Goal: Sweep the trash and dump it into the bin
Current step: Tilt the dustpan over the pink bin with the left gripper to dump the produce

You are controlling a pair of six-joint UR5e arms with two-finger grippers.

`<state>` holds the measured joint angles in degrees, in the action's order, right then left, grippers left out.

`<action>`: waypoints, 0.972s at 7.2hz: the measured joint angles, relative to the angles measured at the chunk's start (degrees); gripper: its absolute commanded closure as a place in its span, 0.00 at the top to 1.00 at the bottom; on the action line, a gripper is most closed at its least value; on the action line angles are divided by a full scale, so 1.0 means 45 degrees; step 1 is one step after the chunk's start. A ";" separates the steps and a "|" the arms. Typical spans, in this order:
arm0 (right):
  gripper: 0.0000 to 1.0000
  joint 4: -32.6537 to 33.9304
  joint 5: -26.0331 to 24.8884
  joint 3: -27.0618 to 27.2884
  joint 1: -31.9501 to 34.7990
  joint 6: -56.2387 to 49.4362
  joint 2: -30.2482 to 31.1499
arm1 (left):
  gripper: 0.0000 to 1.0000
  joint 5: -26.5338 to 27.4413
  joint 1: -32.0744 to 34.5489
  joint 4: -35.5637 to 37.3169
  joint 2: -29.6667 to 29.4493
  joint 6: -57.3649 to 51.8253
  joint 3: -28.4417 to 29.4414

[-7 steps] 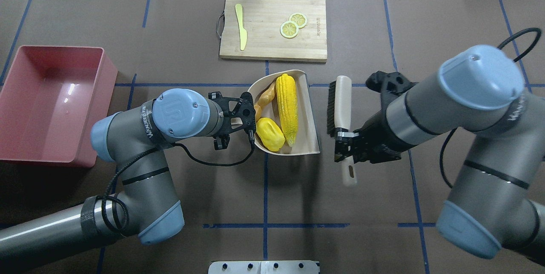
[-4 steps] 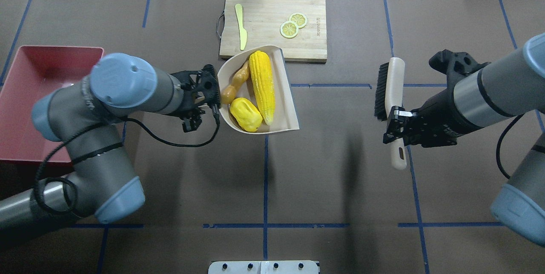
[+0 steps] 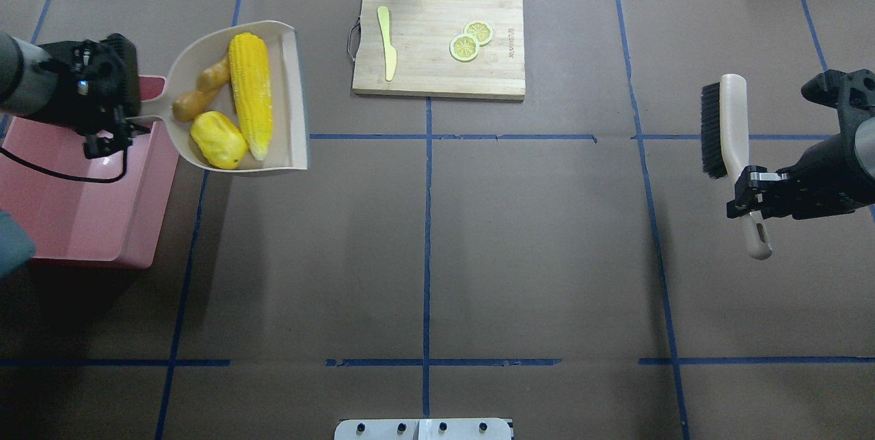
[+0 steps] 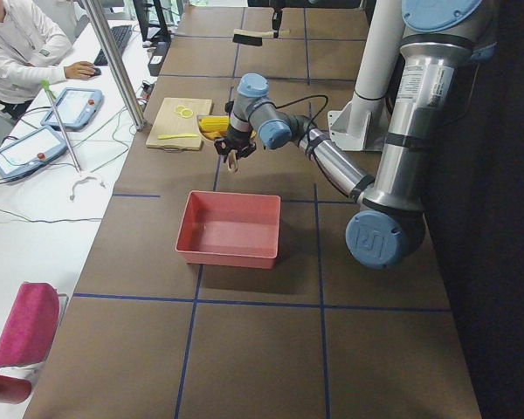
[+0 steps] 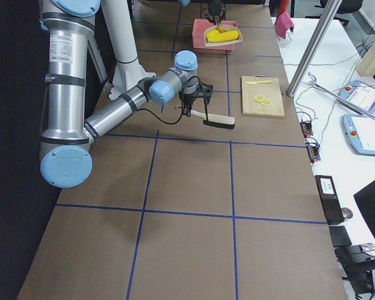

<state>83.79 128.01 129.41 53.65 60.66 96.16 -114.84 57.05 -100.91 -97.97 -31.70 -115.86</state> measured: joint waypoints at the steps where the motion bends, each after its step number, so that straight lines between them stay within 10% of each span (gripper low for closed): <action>1: 0.00 -0.0021 0.0007 0.0004 0.0267 -0.0645 0.0410 | 0.12 -0.0493 0.1163 0.0001 0.0440 -0.1477 0.0318; 7: 0.01 -0.0086 0.0010 0.0011 0.0694 -0.1932 0.1179 | 0.13 0.0400 0.4804 0.0099 0.0749 -0.9262 0.2630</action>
<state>83.41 128.06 129.46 56.77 51.96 101.46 -113.04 78.67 -100.46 -94.60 -73.38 -104.02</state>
